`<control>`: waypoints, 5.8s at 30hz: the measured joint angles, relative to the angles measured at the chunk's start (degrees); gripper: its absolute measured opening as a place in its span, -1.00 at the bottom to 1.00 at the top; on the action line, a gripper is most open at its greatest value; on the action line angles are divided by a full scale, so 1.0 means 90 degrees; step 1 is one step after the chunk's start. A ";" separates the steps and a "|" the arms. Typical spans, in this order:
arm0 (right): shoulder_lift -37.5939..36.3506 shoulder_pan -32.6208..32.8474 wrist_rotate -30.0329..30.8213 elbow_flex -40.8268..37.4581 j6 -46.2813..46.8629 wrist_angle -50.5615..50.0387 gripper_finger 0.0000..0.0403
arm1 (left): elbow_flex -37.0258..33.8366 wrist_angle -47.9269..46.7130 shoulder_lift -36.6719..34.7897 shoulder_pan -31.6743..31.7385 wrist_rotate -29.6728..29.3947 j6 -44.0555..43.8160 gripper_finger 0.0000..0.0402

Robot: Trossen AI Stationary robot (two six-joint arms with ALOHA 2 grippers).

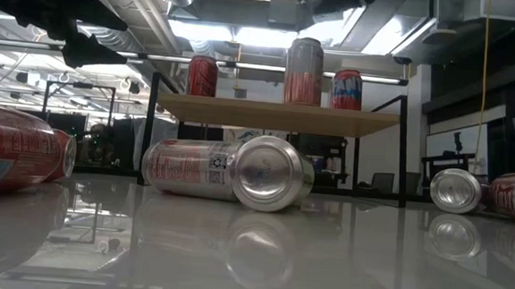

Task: Place canned beverage on shelf
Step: Put the orange white soda can on the shelf

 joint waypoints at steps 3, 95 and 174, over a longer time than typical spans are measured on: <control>0.0004 0.0000 -0.0219 0.0000 -0.0444 -0.0019 0.94 | 0.0000 0.0000 -0.0001 0.0001 0.0000 0.0001 0.97; 0.0801 -0.1644 -0.0952 0.1213 0.1906 -0.1887 0.44 | 0.0000 -0.0041 0.0006 -0.0001 -0.0214 0.0013 0.97; 0.0755 -0.1059 0.1925 0.0367 0.4898 -0.3691 0.50 | 0.0000 -0.0039 0.0004 -0.0001 -0.0211 0.0013 0.97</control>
